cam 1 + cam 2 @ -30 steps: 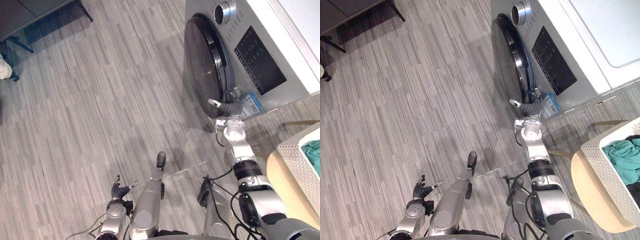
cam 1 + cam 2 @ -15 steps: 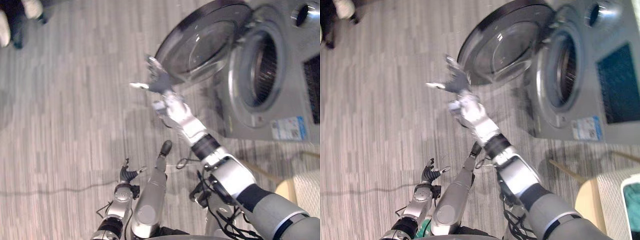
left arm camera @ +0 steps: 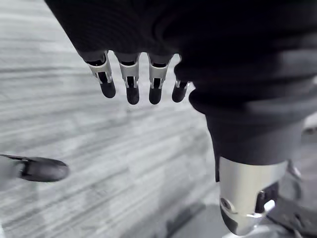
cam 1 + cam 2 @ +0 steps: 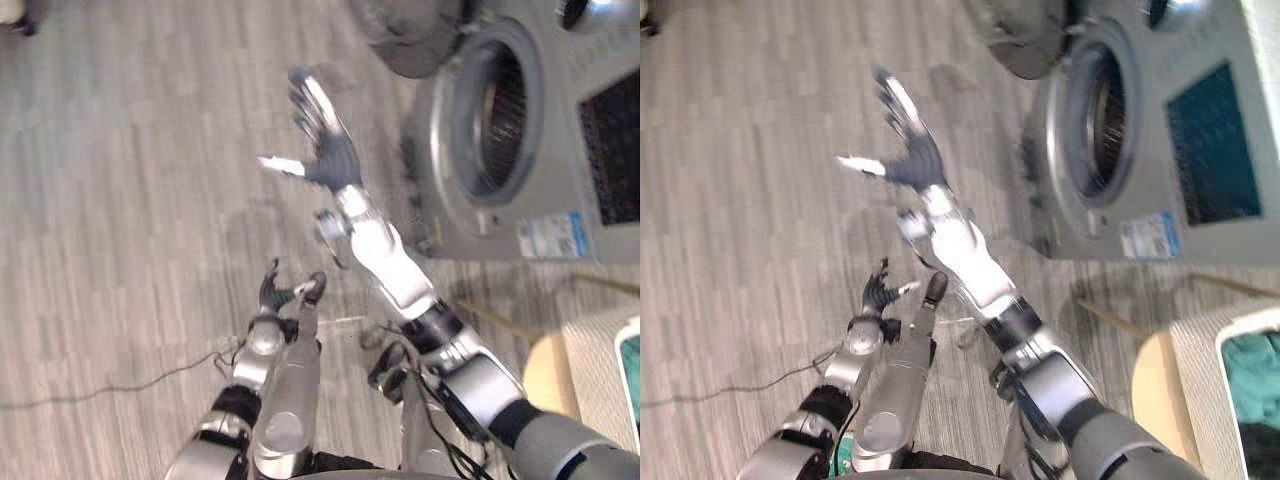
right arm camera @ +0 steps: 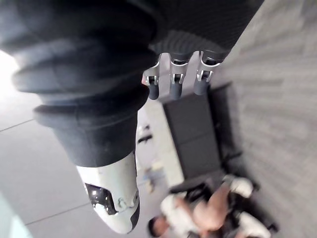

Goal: Pick up the laundry basket with both hands and put the clothes into the washing machine.

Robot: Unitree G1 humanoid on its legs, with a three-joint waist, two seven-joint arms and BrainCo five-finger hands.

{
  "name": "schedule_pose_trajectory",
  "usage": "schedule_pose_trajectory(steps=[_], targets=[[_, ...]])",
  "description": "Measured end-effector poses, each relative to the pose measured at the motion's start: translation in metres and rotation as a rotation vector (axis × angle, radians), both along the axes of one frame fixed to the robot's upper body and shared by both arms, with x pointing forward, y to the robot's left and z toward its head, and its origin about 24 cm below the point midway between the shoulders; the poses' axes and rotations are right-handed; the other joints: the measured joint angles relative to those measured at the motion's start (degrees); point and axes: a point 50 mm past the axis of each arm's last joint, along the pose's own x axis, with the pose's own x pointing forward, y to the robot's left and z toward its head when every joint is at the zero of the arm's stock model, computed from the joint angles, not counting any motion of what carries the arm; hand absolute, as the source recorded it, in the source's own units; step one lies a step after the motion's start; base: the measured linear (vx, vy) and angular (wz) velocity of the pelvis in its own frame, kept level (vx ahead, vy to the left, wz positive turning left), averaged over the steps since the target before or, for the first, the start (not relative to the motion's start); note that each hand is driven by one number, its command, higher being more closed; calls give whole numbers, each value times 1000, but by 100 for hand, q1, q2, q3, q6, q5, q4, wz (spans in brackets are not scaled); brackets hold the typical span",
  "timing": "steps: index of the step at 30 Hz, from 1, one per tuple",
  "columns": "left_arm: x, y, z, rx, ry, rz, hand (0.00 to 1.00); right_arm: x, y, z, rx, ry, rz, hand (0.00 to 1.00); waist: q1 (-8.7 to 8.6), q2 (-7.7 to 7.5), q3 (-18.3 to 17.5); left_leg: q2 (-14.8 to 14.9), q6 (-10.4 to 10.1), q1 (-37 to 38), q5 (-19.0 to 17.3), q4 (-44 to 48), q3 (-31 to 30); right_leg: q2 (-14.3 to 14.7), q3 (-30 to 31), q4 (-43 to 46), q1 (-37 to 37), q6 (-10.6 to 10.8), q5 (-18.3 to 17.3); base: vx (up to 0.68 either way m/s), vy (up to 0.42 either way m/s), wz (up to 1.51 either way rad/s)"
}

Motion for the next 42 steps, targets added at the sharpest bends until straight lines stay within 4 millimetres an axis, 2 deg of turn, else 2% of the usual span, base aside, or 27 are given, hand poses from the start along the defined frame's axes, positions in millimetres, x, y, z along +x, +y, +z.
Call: schedule_pose_trajectory(steps=[2, 4, 5, 6, 7, 8, 9, 10, 12, 14, 15, 17, 19, 25, 28, 30, 32, 34, 35, 37, 38, 40, 41, 42], targets=[[18, 13, 34, 53, -97, 30, 0, -10, -35, -40, -28, 129, -125, 0, -236, -95, 46, 95, 42, -5, 32, -78, 266, 96, 224, -54, -191, 7, 136, -33, -26, -67], [29, 32, 57, 92, -153, 81, 0, -21, -63, -63, -38, 207, -228, 0, -479, -147, 69, 116, 47, -15, 35, -81, 386, 120, 334, -48, -266, 16, 176, 21, -24, -40], [36, 49, 76, 133, -186, 122, 0, -28, -82, -75, -39, 249, -286, 0, -572, -220, 78, 138, 48, -22, 35, -83, 514, 155, 431, -36, -351, 19, 193, 18, -24, -32], [39, 61, 87, 165, -206, 146, 0, -32, -91, -80, -44, 268, -317, 0, -640, -239, 72, 153, 48, -54, 35, -86, 538, 170, 463, -44, -402, 26, 217, 19, -22, -37], [43, 83, 108, 221, -243, 196, 0, -39, -106, -89, -52, 297, -373, 0, -755, -313, 77, 177, 49, -118, 35, -87, 600, 193, 532, -42, -513, 27, 234, 17, -11, -27], [43, 96, 119, 251, -262, 229, 0, -42, -113, -93, -56, 313, -401, 0, -807, -360, 72, 192, 49, -152, 35, -88, 650, 200, 565, -31, -578, 29, 240, 24, -15, -29], [42, 115, 139, 292, -295, 286, 0, -48, -126, -101, -64, 340, -451, 0, -907, -409, 74, 211, 49, -235, 36, -85, 693, 229, 617, -38, -684, 30, 273, 23, -14, -29], [40, 132, 156, 297, -327, 350, 0, -54, -136, -108, -70, 360, -490, 0, -962, -433, 82, 256, 50, -295, 36, -86, 755, 282, 677, -101, -759, 38, 369, 33, -9, -35], [34, 151, 172, 287, -368, 451, 0, -66, -143, -112, -62, 368, -534, 0, -968, -492, 84, 325, 50, -349, 35, -69, 914, 344, 766, -292, -815, 35, 503, 32, 1, -44], [30, 161, 176, 277, -366, 500, 0, -74, -144, -110, -53, 356, -544, 0, -956, -493, 84, 395, 50, -398, 31, -47, 1002, 398, 805, -425, -824, 46, 607, 23, 5, -27], [31, 158, 176, 290, -362, 479, 0, -80, -144, -103, -36, 326, -560, 0, -932, -493, 84, 426, 55, -443, 23, -29, 1040, 402, 813, -493, -838, 20, 636, 6, 22, -13], [32, 153, 182, 291, -384, 468, 0, -84, -145, -84, -5, 238, -578, 0, -936, -523, 88, 477, 111, -552, -28, 43, 1121, 430, 805, -505, -914, 4, 664, -14, 18, -10], [29, 152, 191, 303, -425, 472, 0, -90, -149, -55, 32, 92, -601, 0, -920, -526, 90, 498, 115, -709, -59, 144, 1158, 442, 831, -529, -1032, 2, 703, -34, 15, -10], [22, 158, 208, 250, -498, 506, 0, -103, -150, -32, 67, -23, -628, 0, -911, -527, 91, 512, 178, -873, -103, 379, 1223, 393, 743, -532, -1025, 8, 712, 18, 8, 7], [21, 152, 207, 217, -518, 497, 0, -108, -147, -24, 92, -57, -635, 0, -879, -526, 91, 519, 189, -873, -121, 433, 1228, 376, 699, -459, -1014, 9, 710, 15, 3, 5], [21, 138, 194, 193, -517, 455, 0, -108, -146, -19, 97, -78, -629, 0, -830, -523, 93, 517, 189, -832, -166, 557, 1232, 362, 692, -426, -921, 9, 705, 7, 3, 2], [20, 121, 168, 161, -486, 404, 0, -109, -146, -19, 96, -79, -631, 0, -776, -521, 93, 486, 205, -639, -254, 601, 1272, 323, 692, -337, -764, -4, 629, 4, 10, 5], [11, 96, 114, 90, -390, 336, 0, -109, -146, -19, 92, -77, -633, 0, -759, -507, 86, 433, 221, -305, -397, 716, 1338, 216, 705, -156, -484, 4, 437, -2, -14, 6], [7, 89, 99, 78, -354, 319, 0, -110, -146, -19, 91, -77, -635, 0, -757, -492, 75, 408, 218, -229, -433, 735, 1356, 192, 706, -126, -411, 16, 384, 0, 0, 0], [-17, 63, 35, 0, -182, 266, 0, -111, -147, -21, 77, -60, -646, 0, -745, -457, -1, 367, 236, 101, -587, 779, 1466, 171, 790, -45, -161, 23, 270, -6, 0, -7], [-25, 58, 17, -14, -124, 254, 0, -112, -149, -23, 67, -47, -654, 0, -751, -432, -126, 358, 252, 112, -619, 779, 1484, 171, 806, -44, -161, 35, 234, 17, -19, -12], [-65, 36, -45, -55, 92, 200, 0, -114, -157, -37, 37, 24, -711, 0, -746, -297, -615, 355, 244, 306, -706, 765, 1627, 177, 933, -96, -47, 59, 202, 93, -22, -22], [-74, 34, -58, -57, 142, 191, 0, -113, -158, -41, 33, 43, -720, 0, -738, -278, -656, 356, 229, 447, -726, 764, 1697, 184, 1016, -107, 51, 73, 191, 151, -11, -49], [-94, 33, -83, -53, 249, 184, 0, -113, -160, -50, 19, 86, -733, 0, -752, -213, -765, 377, 225, 708, -832, 785, 1872, 207, 1187, -162, 204, 83, 186, 103, 1, -74]])
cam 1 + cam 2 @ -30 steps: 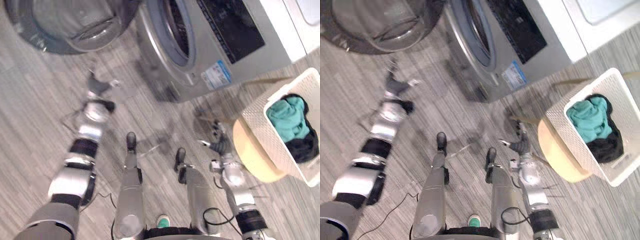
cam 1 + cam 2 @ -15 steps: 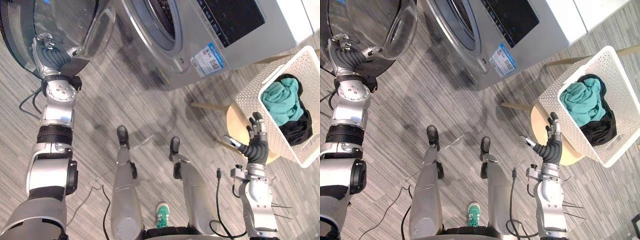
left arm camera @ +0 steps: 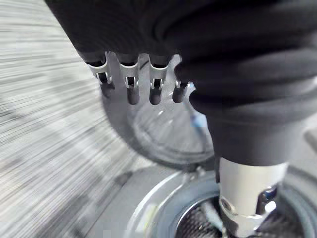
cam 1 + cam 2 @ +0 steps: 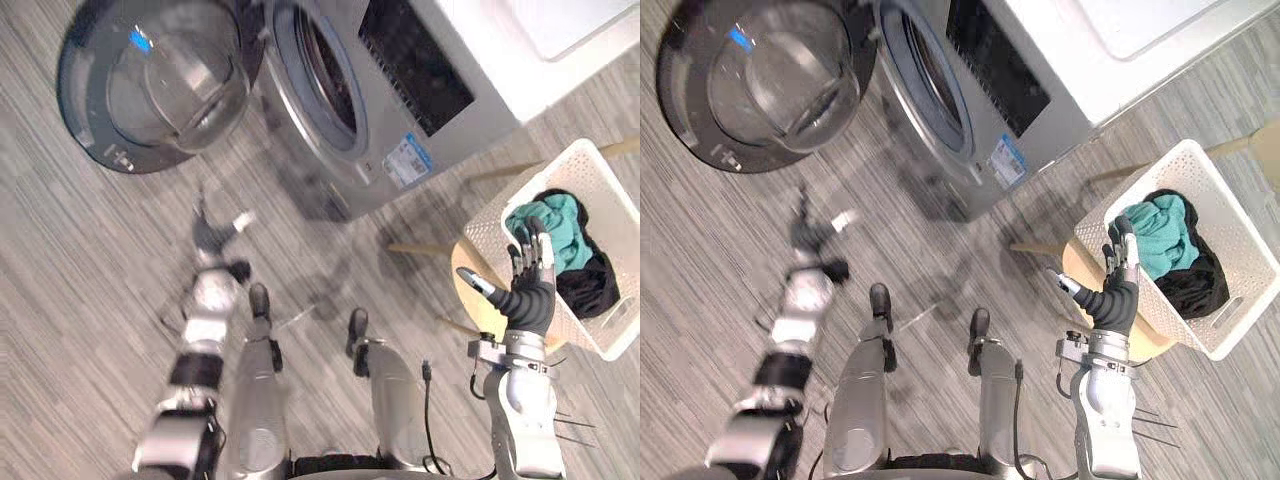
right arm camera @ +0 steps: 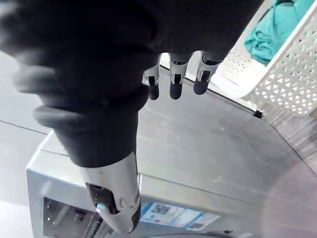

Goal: Pick up the laundry basket with both hands and put the clothes into the washing machine.

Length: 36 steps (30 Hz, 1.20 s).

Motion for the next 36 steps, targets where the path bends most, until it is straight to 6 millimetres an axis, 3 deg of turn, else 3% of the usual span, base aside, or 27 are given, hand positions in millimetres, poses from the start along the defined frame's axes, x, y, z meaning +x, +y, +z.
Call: schedule_pose_trajectory(steps=[2, 4, 6, 7, 8, 10, 11, 12, 13, 15, 16, 17, 18, 19, 20, 22, 24, 26, 27, 28, 30, 34, 36], targets=[[-34, 2, -37, -16, 175, 5, 0, -1, -6, -16, -7, 88, -25, 0, -43, 168, -251, 89, -13, 266, -253, 151, 346, 113, 405, -173, 122, 50, 80, 93, 21, -106], [-54, 5, -55, -20, 268, 18, 0, -2, -8, -25, -6, 139, -35, 0, -75, 258, -312, 213, 13, 447, -453, 330, 695, 223, 787, -318, 210, 101, 207, 100, 43, -129], [-80, 13, -75, -13, 386, 34, 0, 1, -8, -40, -9, 218, -39, 0, -182, 308, -356, 452, -27, 798, -713, 478, 1429, 411, 1209, -523, 177, 280, 602, 70, 69, -173], [-85, 15, -79, -13, 410, 36, 0, 1, -8, -44, -11, 236, -40, 0, -198, 314, -356, 531, -29, 932, -771, 480, 1620, 408, 1063, -610, 177, 252, 716, 38, 59, -181], [-94, 21, -84, -6, 451, 52, 0, 0, -9, -53, -4, 274, -45, 0, -247, 269, -366, 636, -74, 1307, -914, 475, 2144, 159, 103, -780, 193, -87, 694, 19, 36, -156], [-103, 23, -90, 5, 492, 59, 0, -1, -12, -62, -3, 319, -51, 0, -378, 339, -404, 759, -154, 1708, -1043, 475, 2625, -328, -1319, -737, 395, -314, 564, 74, 36, -152], [-108, 26, -92, 20, 517, 59, 0, -3, -13, -69, -1, 356, -52, 0, -332, 390, -456, 893, -272, 2012, -1133, 483, 2965, -575, -2258, -718, 599, -495, 599, 126, 8, -147], [-110, 28, -93, 25, 527, 63, 0, -3, -13, -72, -2, 370, -52, 0, -316, 397, -482, 919, -325, 2148, -1151, 496, 3134, -640, -2553, -704, 682, -468, 656, 149, -63, -168], [-115, 33, -96, 35, 554, 69, 0, -4, -12, -75, -5, 386, -52, 0, -334, 400, -584, 976, -332, 2322, -1147, 486, 3405, -615, -2630, -670, 659, -279, 852, 117, -100, -114], [-118, 33, -99, 39, 576, 76, 0, -3, -15, -73, -39, 387, -48, 0, -405, 489, -637, 1184, -346, 2497, -1133, 693, 3610, -335, -2257, -626, 542, -307, 824, 172, -184, -129], [-119, 30, -100, 39, 586, 73, 0, -3, -18, -72, -80, 395, -41, 0, -398, 532, -663, 1473, -320, 2527, -1116, 1222, 3627, -163, -2043, -563, 527, -376, 767, 200, -181, -128], [-120, 30, -101, 38, 590, 73, 0, -3, -20, -71, -96, 397, -41, 0, -393, 538, -665, 1619, -230, 2507, -1058, 1546, 3552, -90, -1976, -537, 555, -401, 733, 199, -176, -116], [-121, 26, -102, 27, 597, 66, 0, -3, -24, -69, -131, 401, -42, 0, -417, 538, -664, 1921, 189, 2366, -792, 2310, 3283, 16, -1891, -557, 694, -452, 702, 189, -132, -85], [-121, 21, -103, 12, 597, 59, 0, -3, -28, -66, -172, 404, -42, 0, -458, 540, -665, 2172, 776, 2125, -298, 3043, 2834, 82, -1823, -694, 920, -485, 682, 186, -119, -71], [-120, 19, -103, 8, 595, 49, 0, -2, -29, -65, -188, 401, -39, 0, -461, 514, -660, 2200, 785, 1965, -326, 3369, 2539, 72, -1715, -757, 1013, -516, 662, 187, -46, -52], [-115, 17, -100, 3, 557, 29, 0, 4, -36, -56, -261, 384, -30, 0, -381, 457, -640, 1729, 515, 1106, -1128, 4033, 1500, -10, -1360, -894, 1123, -535, 635, 182, 15, -58], [-109, 20, -97, 10, 533, 31, 0, 10, -35, -52, -304, 378, -8, 0, -236, 419, -608, 1232, 409, 730, -1395, 3640, 1046, -47, -1134, -1002, 1245, -480, 655, 154, 84, -59], [-109, 20, -96, 13, 523, 27, 0, 15, -30, -49, -353, 374, 31, 0, -179, 494, -608, 753, 399, 605, -1327, 2476, 761, -117, -1057, -957, 1384, -265, 570, 130, 199, -35], [-112, 17, -98, 4, 530, 24, 0, 20, -30, -44, -408, 365, 64, 0, -160, 698, -608, 457, 199, 612, -983, 1385, 399, -44, -1013, -848, 1382, -101, 462, 139, 262, -12], [-109, 19, -96, -3, 519, 35, 0, 27, -25, -44, -431, 365, 92, 0, -117, 610, -605, 213, 152, 729, -951, 1148, 289, -176, -906, -876, 1362, 9, 474, 144, 247, 2], [-108, 26, -95, 11, 512, 42, 0, 39, -22, -37, -505, 347, 125, 0, -54, 494, -595, -107, 252, 687, -822, 893, 261, -366, -959, -1187, 1383, 160, 629, 112, 132, 28], [-112, 36, -96, 27, 528, 57, 0, 78, -1, -15, -659, 265, 250, 0, 159, 485, -474, -319, 277, 569, -808, 875, 143, -499, -970, -1414, 1394, 260, 778, 85, 110, 16], [-117, 39, -97, 35, 547, 63, 0, 96, 9, -2, -740, 221, 289, 0, 167, 513, -328, -346, 311, 470, -787, 867, 15, -499, -1026, -1427, 1376, 239, 836, 30, 17, 25]])
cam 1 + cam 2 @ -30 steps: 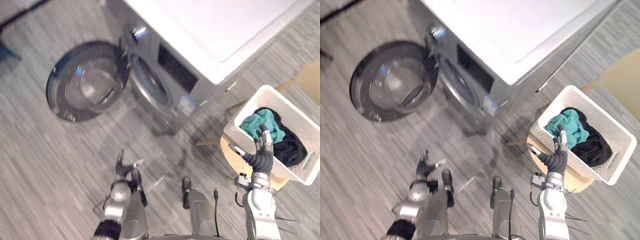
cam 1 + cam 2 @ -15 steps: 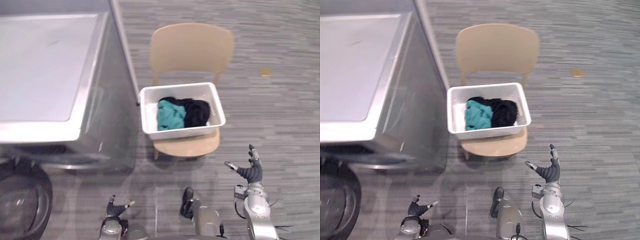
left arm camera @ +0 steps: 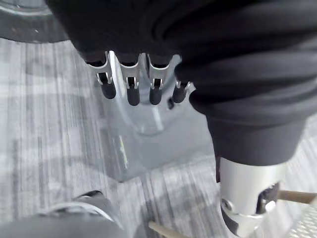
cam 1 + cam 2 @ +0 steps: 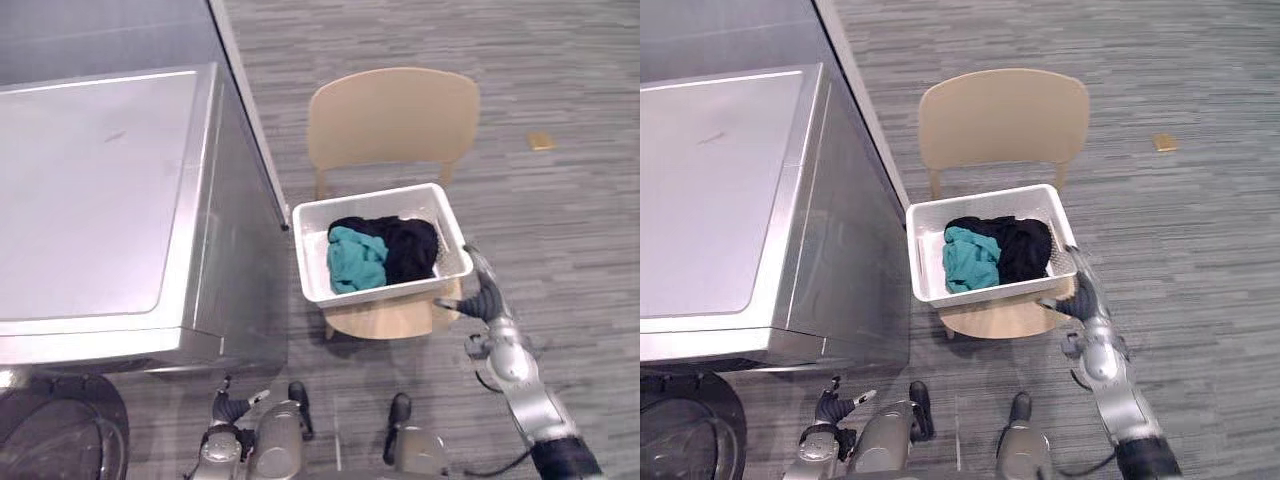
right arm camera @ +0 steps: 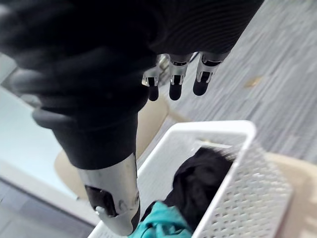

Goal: Pick up the laundry basket with both hands and put the clothes into the washing machine.

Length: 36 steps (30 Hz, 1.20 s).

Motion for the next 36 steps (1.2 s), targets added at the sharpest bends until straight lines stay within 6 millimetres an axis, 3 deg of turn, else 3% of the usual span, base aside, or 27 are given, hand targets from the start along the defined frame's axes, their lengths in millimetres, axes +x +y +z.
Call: schedule_pose_trajectory(steps=[2, 6, 10, 13, 19, 20, 29, 36], targets=[[0, 1, 0, 4, 1, 2, 0, 23, 7, 15, -114, -25, 57, 0, 76, 10, 200, -41, 61, -171, 60, -93, -126, -1, -108, -3, -136, -15, 33, -8, 3, 24], [2, 0, 1, 12, -12, 9, 0, 49, 4, 30, -225, -27, 48, 0, 296, 42, 498, -114, 86, -292, 223, -316, -181, -17, -156, -101, -278, -54, 174, 2, 2, 12], [6, -1, 3, 12, -38, 22, 0, 75, -3, 48, -332, -13, 2, 0, 356, 121, 784, -183, 115, -593, 405, -423, -459, -12, -418, -206, -396, -154, 302, -19, 13, 31], [12, -6, 5, -4, -60, 30, 0, 85, -17, 56, -381, 9, -67, 0, 600, 163, 858, -242, 135, -778, 604, -624, -579, -5, -490, -299, -566, -220, 422, -26, 13, 18], [28, -16, 8, -17, -94, -10, 0, 101, -31, 75, -448, 19, -166, 0, 864, 309, 954, -349, 131, -1204, 1036, -1067, -948, 10, -791, -385, -929, -324, 497, -59, 14, 31], [33, -18, 10, -18, -104, -24, 0, 102, -36, 80, -455, 10, -194, 100, 938, 352, 982, -367, 133, -1263, 1114, -1179, -1010, 9, -860, -386, -1011, -325, 497, -89, 6, 27], [56, -26, 18, -25, -150, -41, 0, 108, -32, 93, -522, -26, -209, 100, 1074, 380, 1011, -350, 62, -1312, 1532, -1766, -1174, 106, -896, -491, -1206, -322, 492, -59, -23, 7], [60, -24, 21, -19, -166, -38, 0, 103, -24, 89, -355, -57, -208, 100, 996, 267, 1079, -333, 44, -918, 1588, -1926, -1127, 116, -812, -488, -944, -321, 493, -2, -17, -4]])
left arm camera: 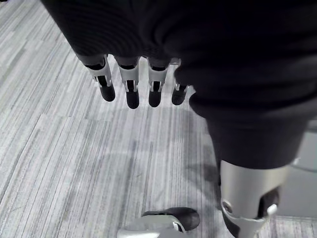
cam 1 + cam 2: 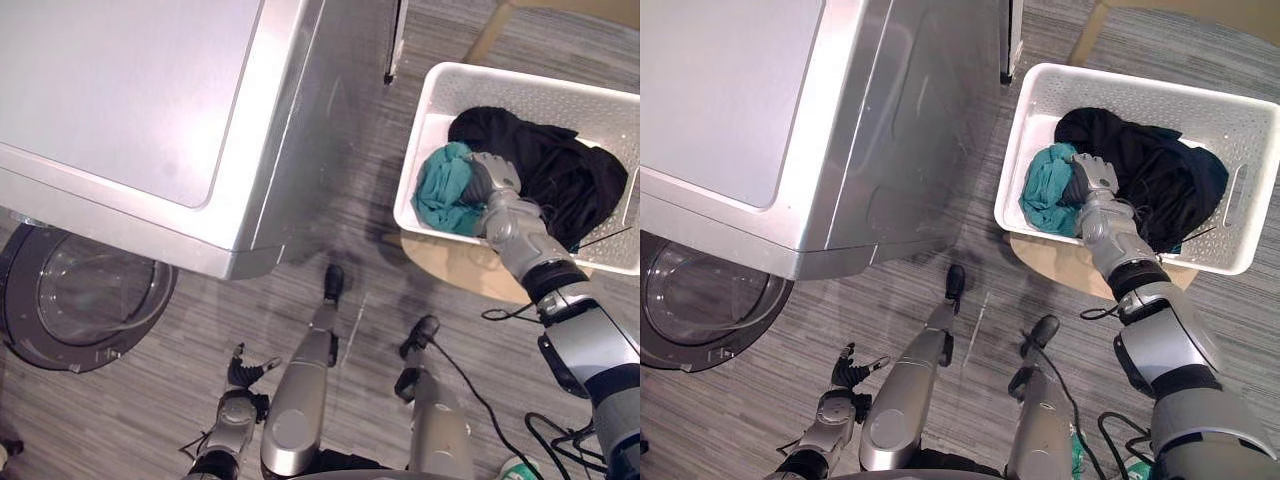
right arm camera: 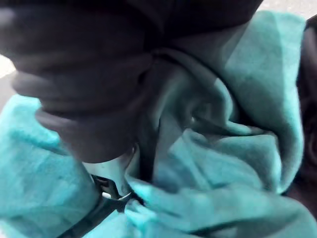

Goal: Pick up the laundry basket with both hands and put the clothes into the washing machine.

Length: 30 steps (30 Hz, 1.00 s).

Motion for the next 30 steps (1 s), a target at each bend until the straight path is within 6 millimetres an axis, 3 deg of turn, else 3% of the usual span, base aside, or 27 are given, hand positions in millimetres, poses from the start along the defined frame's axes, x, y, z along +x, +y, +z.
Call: schedule_pose_trajectory(steps=[3, 4, 7, 9, 11, 15, 18, 20, 22, 23, 24, 25, 26, 28, 30], targets=[[2, 4, 3, 10, -11, 2, 0, -4, 11, 15, 90, -95, 56, 100, -108, -108, 64, 2, 3, 287, 55, -215, 88, -5, 105, -2, 115, 1, 1, 30, -3, -13], [4, 6, 5, 8, -22, 13, 0, -10, 15, 24, 152, -164, 81, 100, -204, -136, 80, 0, 7, 434, 70, -291, 95, -7, 104, -1, 225, 1, 1, 41, -1, -13], [4, 9, 6, 5, -29, 33, 0, -26, 22, 30, 324, -271, 128, 100, -268, -220, 74, 2, 7, 801, 70, -425, 197, -14, 179, 0, 463, 3, 1, 46, 5, -15], [-3, 11, 3, 7, -7, 42, 0, -38, 37, 21, 497, -301, 179, 100, -387, -368, -55, -11, 5, 973, 67, -493, 234, -32, 252, 0, 558, 43, -27, 65, 10, -16], [-13, 20, -2, 4, 35, 72, 0, -56, 58, -5, 742, -279, 235, 100, -546, -560, -364, -20, 3, 1141, 64, -591, 298, -44, 310, -2, 646, 109, -72, 87, 3, -12], [-28, 24, -10, -19, 91, 103, 0, -94, 77, -46, 1057, -202, 273, 100, -595, -685, -841, -26, -53, 1513, -59, -592, 418, -52, 446, -65, 951, 185, -130, 60, 7, -21], [-47, 29, -17, -21, 138, 134, 0, -117, 90, -58, 1193, -161, 347, 100, -706, -760, -1204, -21, -90, 1821, -166, -593, 608, -55, 669, -61, 1100, 226, -242, 8, 10, -33], [-53, 32, -19, -27, 154, 148, 0, -129, 91, -61, 1240, -156, 383, 100, -750, -788, -1303, -32, -139, 1980, -224, -588, 656, -101, 790, 240, 1113, 291, -455, -17, -7, -15], [-52, 29, -18, -42, 149, 140, 0, -144, 82, -70, 1287, -164, 353, 100, -1034, -777, -1305, -84, -79, 1901, -304, -363, 233, -186, 1081, 1151, 911, 369, -673, -58, 13, 67], [-51, 28, -19, -45, 150, 142, 0, -147, 80, -72, 1290, -163, 337, 100, -1054, -776, -1304, -86, -73, 1867, -308, -309, 125, -173, 1226, 1292, 883, 395, -687, -74, 29, 96], [-48, 26, -18, -53, 139, 144, 0, -154, 72, -76, 1298, -180, 291, 100, -1058, -767, -1304, -28, -18, 1671, -283, -183, -100, -125, 1655, 1780, 805, 491, -949, -75, -103, 127], [-45, 23, -16, -61, 123, 144, 0, -159, 68, -78, 1318, -199, 256, 100, -1098, -794, -1312, -103, -15, 1513, -277, 23, -381, -80, 2144, 3011, 646, 411, -1425, -69, -165, 146], [-45, 23, -15, -62, 114, 147, 0, -161, 69, -78, 1327, -204, 252, 100, -1104, -814, -1324, -162, -18, 1413, -278, 148, -517, -37, 2349, 3447, 668, 505, -1542, -60, -223, 144], [-48, 24, -12, -74, 86, 184, 0, -160, 77, -74, 1335, -207, 284, 100, -973, -915, -1395, -324, -72, 1062, -318, 581, -741, 97, 2901, 3798, 876, 537, -1732, -123, -275, 86], [-46, 13, -8, -103, 42, 211, 0, -157, 86, -59, 1316, -231, 365, 100, -697, -708, -1471, -271, -135, 502, -298, 1052, -920, 332, 2904, 3082, 1105, 378, -2357, -249, -310, 48]])
